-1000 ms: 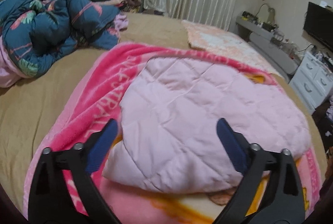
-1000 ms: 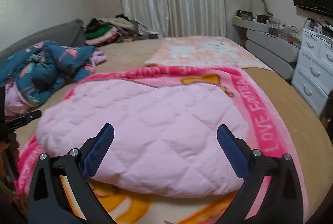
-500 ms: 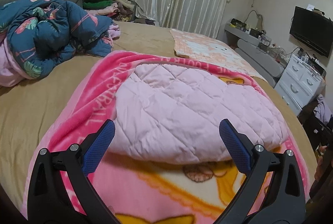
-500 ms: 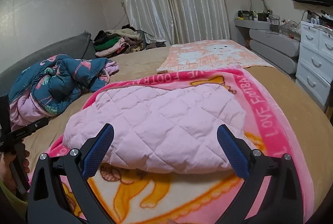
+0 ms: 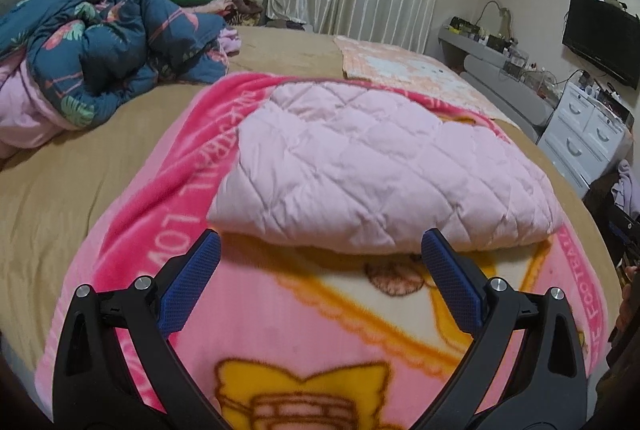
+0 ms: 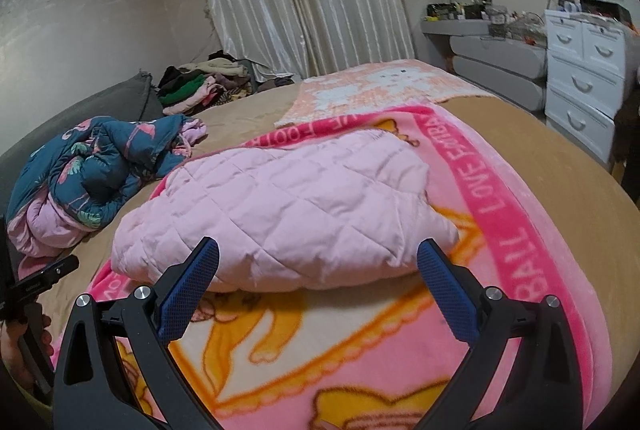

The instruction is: Fold large clothes

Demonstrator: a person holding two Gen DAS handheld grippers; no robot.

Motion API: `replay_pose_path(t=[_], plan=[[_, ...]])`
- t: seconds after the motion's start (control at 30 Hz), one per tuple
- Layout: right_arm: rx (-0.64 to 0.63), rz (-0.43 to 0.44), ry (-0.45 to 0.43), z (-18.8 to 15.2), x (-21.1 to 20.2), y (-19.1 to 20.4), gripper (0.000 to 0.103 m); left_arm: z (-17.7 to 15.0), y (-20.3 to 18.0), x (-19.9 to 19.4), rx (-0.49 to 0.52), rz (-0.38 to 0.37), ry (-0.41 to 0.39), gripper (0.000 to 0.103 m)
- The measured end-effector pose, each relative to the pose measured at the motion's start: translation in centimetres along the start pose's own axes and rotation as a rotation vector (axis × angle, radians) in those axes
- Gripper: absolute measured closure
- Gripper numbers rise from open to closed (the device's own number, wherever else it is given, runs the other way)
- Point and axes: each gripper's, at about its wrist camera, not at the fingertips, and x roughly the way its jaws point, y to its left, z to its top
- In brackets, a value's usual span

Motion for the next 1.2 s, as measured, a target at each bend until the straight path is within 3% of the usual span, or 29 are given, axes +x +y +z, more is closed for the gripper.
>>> replay_pose_path(t=[0.23, 0.63, 0.77, 0.87, 0.97, 1.2], plan=[[0.074, -0.014, 0.046, -2.5, 0.9, -1.6, 0.004, -1.7, 0.2, 1.5, -0.021, 0.005, 0.056, 0.009], [0.18, -0.082, 0.141, -4.0, 4.2, -3.7, 0.004, -3.3, 2.2, 5.3, -0.144, -0.008, 0.162, 0.009], [0.229, -0.101, 0.173, -4.0, 5.9, -4.5, 0.004, -3.2, 3.4, 7.1, -0.243, -0.068, 0.206, 0.009], [0.291, -0.09, 0.187, -3.8, 7.2, -5.1, 0.004, -2.8, 4.6, 9.2, -0.369, -0.163, 0.241, 0.009], [0.328, -0.087, 0.188, -3.1, 8.5, -5.5, 0.004, -2.5, 5.8, 10.7, -0.49, -0.21, 0.253, 0.009], [0.431, -0.076, 0.199, -1.6, 12.1, -6.6, 0.004, -0.7, 6.9, 13.8, -0.59, -0.185, 0.235, 0.009]])
